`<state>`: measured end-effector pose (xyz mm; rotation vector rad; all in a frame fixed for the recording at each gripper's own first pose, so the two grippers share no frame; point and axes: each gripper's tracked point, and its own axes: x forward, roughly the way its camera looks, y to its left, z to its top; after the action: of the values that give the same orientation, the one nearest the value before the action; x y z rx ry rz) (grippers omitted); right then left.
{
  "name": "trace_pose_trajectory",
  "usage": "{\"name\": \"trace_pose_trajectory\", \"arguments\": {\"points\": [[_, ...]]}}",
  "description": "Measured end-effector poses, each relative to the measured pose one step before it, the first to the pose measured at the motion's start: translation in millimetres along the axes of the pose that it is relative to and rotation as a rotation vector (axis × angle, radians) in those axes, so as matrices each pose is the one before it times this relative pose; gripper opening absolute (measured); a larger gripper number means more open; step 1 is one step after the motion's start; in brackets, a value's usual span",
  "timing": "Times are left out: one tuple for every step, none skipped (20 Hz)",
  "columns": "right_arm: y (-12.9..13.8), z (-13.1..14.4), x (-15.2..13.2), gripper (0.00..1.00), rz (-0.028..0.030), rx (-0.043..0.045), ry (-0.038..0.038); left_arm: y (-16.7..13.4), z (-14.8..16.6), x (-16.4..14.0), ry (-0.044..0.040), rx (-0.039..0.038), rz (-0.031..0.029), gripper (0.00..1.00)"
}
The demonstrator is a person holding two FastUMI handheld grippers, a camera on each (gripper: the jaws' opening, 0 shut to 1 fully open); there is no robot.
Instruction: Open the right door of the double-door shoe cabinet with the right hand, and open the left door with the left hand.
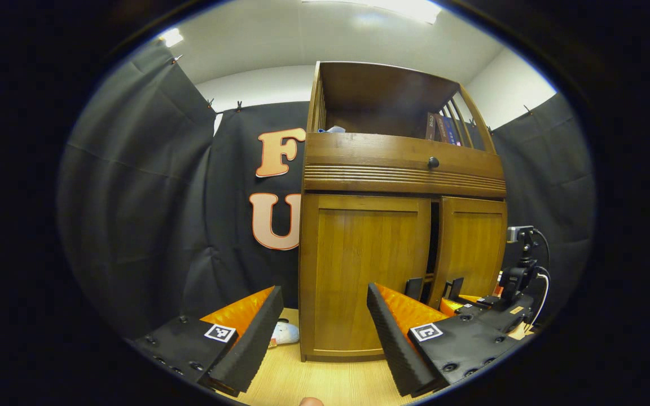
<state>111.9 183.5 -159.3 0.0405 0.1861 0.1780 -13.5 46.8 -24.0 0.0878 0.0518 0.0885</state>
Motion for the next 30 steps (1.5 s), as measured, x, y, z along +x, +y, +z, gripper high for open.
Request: {"name": "trace_pose_trajectory", "arguments": {"points": [[-1.02,0.39,-6.38,0.26,0.00245,0.00444,-0.0013,0.03,-0.68,-0.43,0.00092,-0.00004,0.00134,0.94],[-1.18,-0.28,-8.12,0.23,0.0017,0.00122,-0.00014,-0.29,0.15,0.02,0.00046,-0.00063,-0.0002,0.94],[-1.51,-0.01,-6.07,0.23,0.00213,-0.00163,-0.00398,0.03,-0.3,-0.73,-0.00078,-0.00059,0.00017,0.94],[-1.42,0.33,-8.14,0.23,0.00163,-0.00127,-0.00513,-0.08,0.3,-0.57,-0.00027,0.00081,-0.00008,0.96],[-1.55,-0.18,-7.26,0.23,0.00172,-0.00225,-0.00282,-0.39,0.03,-0.7,-0.00175,0.002,-0.00131,0.96],[-2.18,-0.7,-7.91,0.23,0.00155,-0.00163,-0.00628,-0.62,0.58,-1.2,-0.0021,0.00256,-0.00103,0.96],[-1.72,0.63,-9.35,0.23,0.00241,-0.0006,-0.00262,-0.17,0.25,-0.46,-0.00092,0.00119,-0.00196,0.96],[-2.54,-0.32,-7.57,0.23,0.00353,0.00219,-0.00198,-0.4,-0.23,-1.06,-0.00158,-0.00053,-0.00405,0.94],[-1.81,-1.71,-7.95,0.23,0.00334,0.00177,-0.00024,-0.46,0.08,0.03,-0.00195,-0.00078,-0.00465,0.94],[-3.7,-0.1,-8.56,0.23,0.00189,0.00144,-0.0027,0.06,0.23,0.06,-0.00175,-0.00047,-0.00198,0.94],[-4.86,-0.19,-6.42,0.26,0.00044,0.00225,-0.00268,-0.48,-1.13,-0.37,-0.00182,0.00081,-0.00205,0.94],[-5.04,-1.6,-7.64,0.23,0.00102,0.00044,-0.0031,-0.22,-0.45,0.25,0.00029,0.00048,-0.00173,0.94],[-5.22,-0.05,-8.33,0.29,-0.00009,0.00186,-0.00374,-0.55,0.39,-0.44,-0.00072,-0.00043,-0.00266,0.94],[-4.15,1.99,-9.97,0.26,-0.00114,0.00357,-0.00178,-1.08,-0.37,-0.8,-0.00005,-0.0006,-0.0026,0.94],[-4.38,2.32,-8.51,0.23,-0.0016,0.00014,-0.00097,-0.52,0.47,-0.62,-0.00152,-0.0012,-0.00373,0.96],[-3.94,0.67,-7.85,0.29,-0.00298,0.00216,-0.00067,-0.31,-0.25,-0.78,-0.00203,-0.00126,-0.00336,0.96],[-6.27,4.89,-9.58,0.26,-0.00359,0.00122,-0.00088,-0.44,0.6,-0.46,-0.00221,-0.00125,-0.00331,0.96],[-5.07,0.99,-7.81,0.26,-0.00413,-0.00001,0.0007,-1.2,0.03,0.29,-0.00282,-0.00102,-0.00444,0.95],[-5.5,-0.84,-7.52,0.26,-0.00594,-0.00048,-0.00068,-2.27,0.11,-1.63,-0.00237,-0.00132,-0.0037,0.95],[-7.32,-0.53,-6.48,0.25,-0.00898,0.00033,-0.00144,-1.0,0.06,-1.28,-0.00215,-0.00125,-0.00349,0.94],[-5.84,1.32,-6.86,0.22,-0.00632,-0.00429,-0.00432,-1.41,-0.23,-0.42,-0.00126,-0.00075,-0.00304,0.94],[-4.94,0.87,-5.34,0.19,-0.00839,-0.00372,-0.00224,-0.86,0.28,0.1,-0.00164,-0.00083,-0.00339,0.94],[-5.75,0.73,-5.37,0.17,-0.0084,-0.00491,-0.00291,-0.52,-1.14,0.79,-0.00039,0.0004,-0.00518,0.94],[-5.13,-0.08,-4.66,0.16,-0.00493,-0.00572,0.00082,-0.78,0.11,0.42,-0.00016,0.00062,-0.00469,0.96],[-5.08,0.44,-3.11,0.15,-0.00288,-0.00188,0.00099,-0.43,-0.25,0.24,-0.00032,0.00182,-0.00613,0.99],[-4.04,0.28,-4.26,0.13,-0.00309,0.00363,0.00093,-0.42,-0.05,-0.11,0.00003,0.00209,-0.00493,0.94],[-4.6,0.03,-3.67,0.13,-0.00292,0.00252,0.00102,-0.61,0.04,-0.09,0.00007,0.00201,-0.00522,0.94],[-4.54,0.02,-2.29,0.13,-0.00434,0.00041,0.00007,-0.94,0.0,-0.65,-0.0006,0.00201,-0.00557,0.94],[-6.23,0.35,-2.95,0.13,-0.0076,-0.00355,-0.00132,-1.72,0.7,-2.38,-0.00137,0.00378,-0.00485,0.94],[-5.16,1.2,-2.95,0.11,-0.00771,-0.00423,-0.00282,-1.07,0.57,0.04,-0.00189,0.00557,-0.00033,0.94]]}}
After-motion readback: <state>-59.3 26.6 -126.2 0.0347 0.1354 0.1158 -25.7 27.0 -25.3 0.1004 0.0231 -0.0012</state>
